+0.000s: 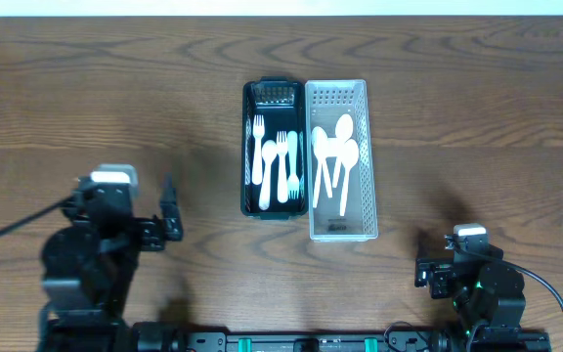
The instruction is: Pack container
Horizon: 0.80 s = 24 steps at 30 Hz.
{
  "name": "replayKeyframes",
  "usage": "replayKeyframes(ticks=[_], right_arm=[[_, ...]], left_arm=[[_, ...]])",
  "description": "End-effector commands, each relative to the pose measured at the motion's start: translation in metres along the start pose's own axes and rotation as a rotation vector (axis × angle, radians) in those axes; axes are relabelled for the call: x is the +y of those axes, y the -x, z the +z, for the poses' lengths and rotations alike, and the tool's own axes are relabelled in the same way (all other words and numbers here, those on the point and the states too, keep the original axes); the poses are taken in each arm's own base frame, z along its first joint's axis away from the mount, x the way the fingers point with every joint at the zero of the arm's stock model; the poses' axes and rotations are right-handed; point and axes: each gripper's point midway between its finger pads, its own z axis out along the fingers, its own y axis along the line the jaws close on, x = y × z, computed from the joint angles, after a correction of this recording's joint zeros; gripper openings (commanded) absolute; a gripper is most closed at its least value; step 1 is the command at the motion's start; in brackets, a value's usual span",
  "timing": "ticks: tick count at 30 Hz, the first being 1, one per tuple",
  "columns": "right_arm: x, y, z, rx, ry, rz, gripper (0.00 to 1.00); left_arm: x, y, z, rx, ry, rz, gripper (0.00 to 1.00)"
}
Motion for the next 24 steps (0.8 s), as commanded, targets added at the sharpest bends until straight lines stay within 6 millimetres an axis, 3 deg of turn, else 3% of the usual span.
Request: replayKeyframes(ticks=[1, 6, 11, 24], right_arm=[[-0.001, 0.0, 0.0, -0.005, -0.009, -0.014, 0.99], [-0.001, 0.0, 0.0, -0.004, -0.009, -0.014, 0.99], [-0.001, 0.0, 0.0, -0.005, -0.009, -0.014, 0.99], [-0.001, 0.0, 0.0, -0.005, -0.009, -0.014, 0.99]], left_arm=[[-0.005, -0.036, 0.01, 0.026, -0.03, -0.014, 0.98], [-0.005, -0.087, 0.024, 0.041, -0.03, -0.015, 0.98], [-0.005, -0.117, 0.03, 0.027, -0.03, -0.015, 0.98], [-0.005, -0.148, 0.041, -0.006, -0.029, -0.013, 0.98]])
